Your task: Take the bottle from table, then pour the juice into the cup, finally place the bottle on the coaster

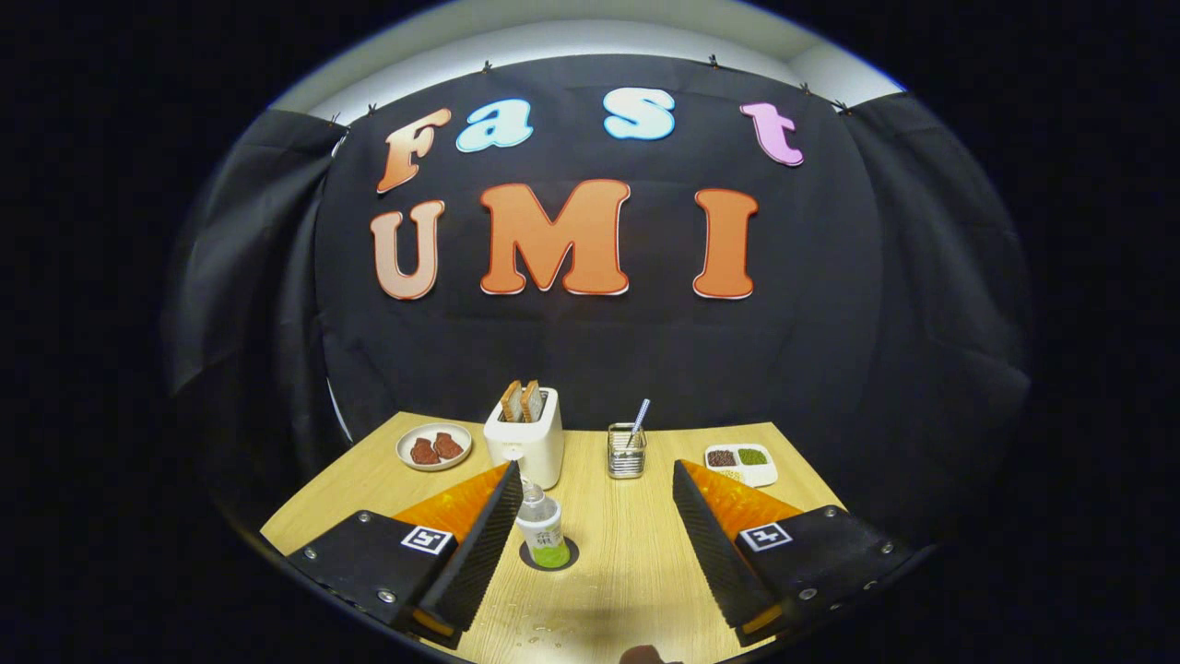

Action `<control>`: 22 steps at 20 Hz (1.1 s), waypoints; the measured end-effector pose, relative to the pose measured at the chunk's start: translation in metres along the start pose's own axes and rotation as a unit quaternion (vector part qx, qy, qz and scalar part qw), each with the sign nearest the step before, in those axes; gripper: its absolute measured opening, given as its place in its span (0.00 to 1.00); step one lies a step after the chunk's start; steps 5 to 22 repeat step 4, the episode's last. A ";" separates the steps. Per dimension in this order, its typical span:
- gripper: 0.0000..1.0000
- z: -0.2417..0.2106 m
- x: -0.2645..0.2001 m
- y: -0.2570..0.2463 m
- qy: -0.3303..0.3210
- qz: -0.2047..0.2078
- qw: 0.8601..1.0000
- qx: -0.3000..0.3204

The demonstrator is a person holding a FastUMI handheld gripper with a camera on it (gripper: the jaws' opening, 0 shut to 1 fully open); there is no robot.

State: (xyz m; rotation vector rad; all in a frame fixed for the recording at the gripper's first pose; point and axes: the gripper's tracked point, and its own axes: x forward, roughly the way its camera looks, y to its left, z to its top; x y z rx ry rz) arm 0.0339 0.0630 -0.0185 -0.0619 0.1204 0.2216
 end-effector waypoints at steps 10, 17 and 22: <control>0.97 0.011 -0.014 -0.007 -0.014 -0.012 0.999 -0.027; 0.97 0.011 -0.014 -0.007 -0.014 -0.012 0.999 -0.027; 0.97 0.011 -0.014 -0.007 -0.014 -0.012 0.999 -0.027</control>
